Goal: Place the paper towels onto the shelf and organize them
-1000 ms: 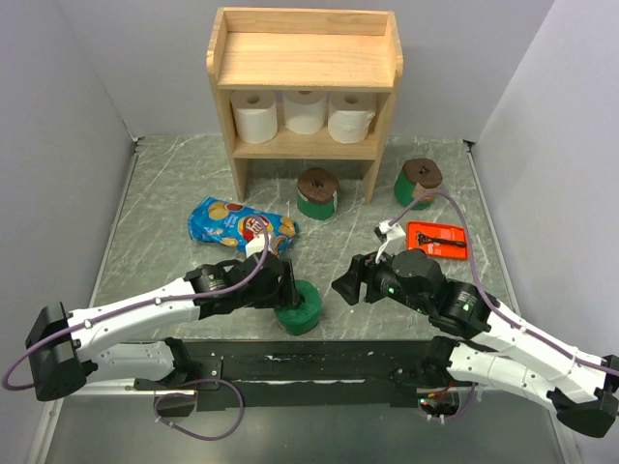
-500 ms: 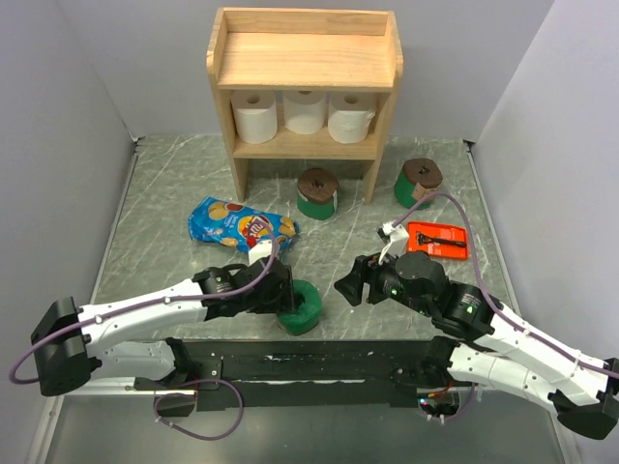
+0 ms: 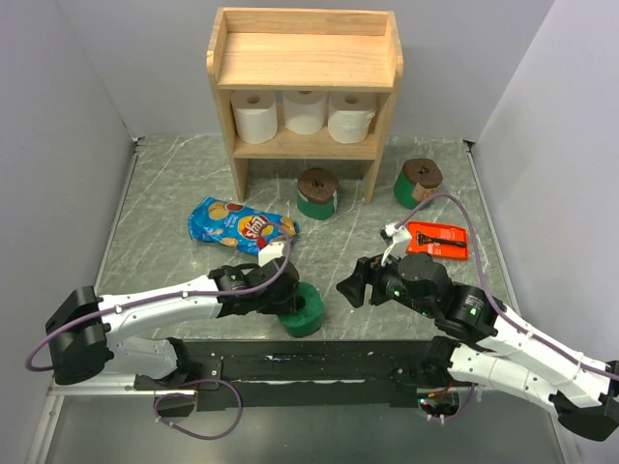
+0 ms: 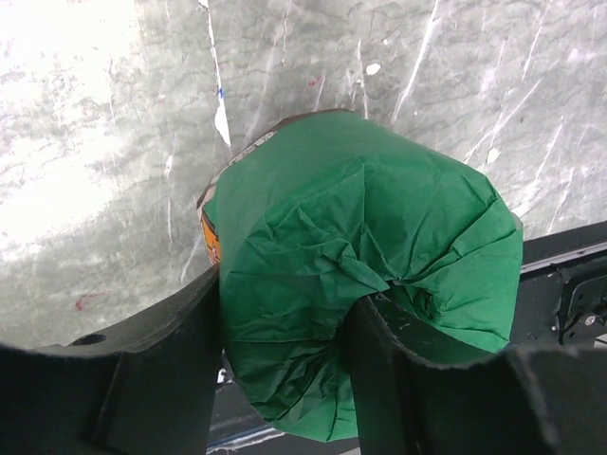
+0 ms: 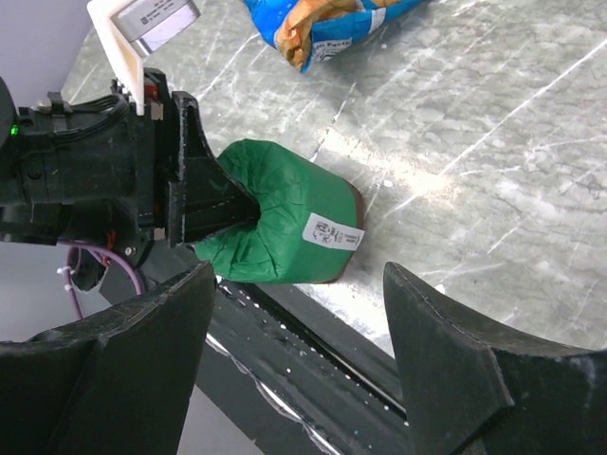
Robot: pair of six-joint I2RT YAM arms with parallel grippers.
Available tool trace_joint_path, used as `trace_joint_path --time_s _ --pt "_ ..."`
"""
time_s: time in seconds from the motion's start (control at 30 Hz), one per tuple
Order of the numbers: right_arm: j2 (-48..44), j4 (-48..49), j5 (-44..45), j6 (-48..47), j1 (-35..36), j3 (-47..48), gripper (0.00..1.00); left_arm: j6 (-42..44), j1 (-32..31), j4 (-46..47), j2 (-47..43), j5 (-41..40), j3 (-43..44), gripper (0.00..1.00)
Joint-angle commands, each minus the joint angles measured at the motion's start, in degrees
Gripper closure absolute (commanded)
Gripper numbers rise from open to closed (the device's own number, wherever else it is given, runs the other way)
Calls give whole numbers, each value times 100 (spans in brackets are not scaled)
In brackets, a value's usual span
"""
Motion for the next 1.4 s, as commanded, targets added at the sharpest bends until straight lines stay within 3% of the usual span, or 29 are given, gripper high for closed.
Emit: trace_joint_path --time_s 0.0,0.07,0.23,0.53,0.77,0.93,1.23,1.37 --pt "-174 -107 106 22 -26 138 15 3 -74 -305 -125 -138 497 62" --pt "-244 -186 98 31 -26 208 1 12 -74 -446 -266 -243 760 64" --pt "-560 -607 185 119 -26 402 0 117 -74 -1104 -600 -813 1534 67" --pt "-1185 -1039 54 251 -26 463 0 977 505 -2240 -83 -2054 5037 68" --pt "-1220 -1267 54 75 -26 762 0 2075 1735 -1669 445 -1914 6807 68" --pt "-1247 -1268 54 40 -26 745 0 2665 2202 -1003 937 -2037 7931 67" --pt "-1167 -1364 27 31 -26 832 0 3553 2774 -78 1649 -1774 8619 65" --pt "-1273 -1408 71 75 -18 833 1 3790 2975 308 1799 -1633 8540 65"
